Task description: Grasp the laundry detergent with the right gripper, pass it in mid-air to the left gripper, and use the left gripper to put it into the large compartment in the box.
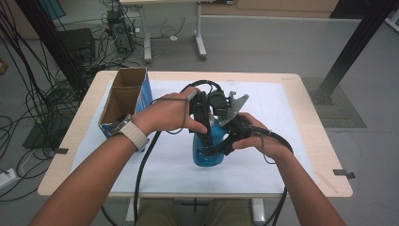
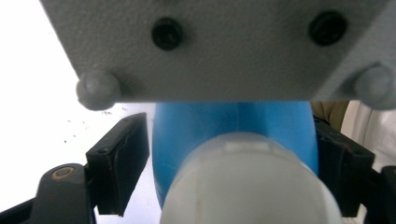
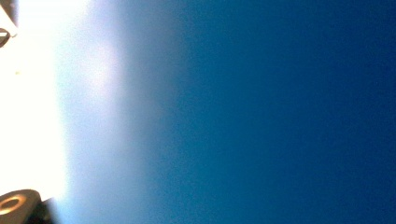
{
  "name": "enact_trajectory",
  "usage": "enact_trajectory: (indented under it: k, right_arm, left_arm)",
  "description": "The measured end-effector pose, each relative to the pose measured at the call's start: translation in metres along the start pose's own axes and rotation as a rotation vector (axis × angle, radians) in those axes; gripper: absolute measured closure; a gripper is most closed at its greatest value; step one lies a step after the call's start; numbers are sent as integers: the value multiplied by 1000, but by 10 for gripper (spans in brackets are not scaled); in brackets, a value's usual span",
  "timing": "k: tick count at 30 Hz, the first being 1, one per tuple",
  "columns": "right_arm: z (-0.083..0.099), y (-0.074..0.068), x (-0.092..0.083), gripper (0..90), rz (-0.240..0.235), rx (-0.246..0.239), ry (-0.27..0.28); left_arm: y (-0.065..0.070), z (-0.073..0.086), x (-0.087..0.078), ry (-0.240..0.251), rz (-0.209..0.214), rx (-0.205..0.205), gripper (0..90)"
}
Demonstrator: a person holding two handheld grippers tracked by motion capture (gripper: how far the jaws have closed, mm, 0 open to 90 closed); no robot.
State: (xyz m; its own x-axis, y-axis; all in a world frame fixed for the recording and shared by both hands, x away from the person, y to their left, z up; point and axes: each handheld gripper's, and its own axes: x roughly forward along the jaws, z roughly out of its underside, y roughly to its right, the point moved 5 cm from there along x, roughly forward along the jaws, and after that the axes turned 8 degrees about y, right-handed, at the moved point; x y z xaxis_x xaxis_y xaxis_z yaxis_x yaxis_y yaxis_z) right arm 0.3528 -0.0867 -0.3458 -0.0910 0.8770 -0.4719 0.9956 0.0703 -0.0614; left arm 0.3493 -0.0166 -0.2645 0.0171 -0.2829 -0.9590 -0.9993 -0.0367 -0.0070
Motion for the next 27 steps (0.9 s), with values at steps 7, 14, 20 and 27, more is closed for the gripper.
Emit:
enact_trajectory:
  k: [7, 14, 20, 27]
  right_arm:
    - [0, 0, 0, 430, -4, 5, -1]
    - [1, 0, 1, 430, -10, 6, -3]
    - [1, 1, 2, 430, -5, -11, 3]
    - [1, 1, 2, 431, -2, -18, 1]
  left_arm:
    - [0, 0, 2, -2, 4, 3, 259]
    - [1, 1, 3, -3, 9, 10, 318]
    - [1, 1, 3, -8, 7, 21, 368]
    - [2, 1, 4, -7, 4, 21, 373]
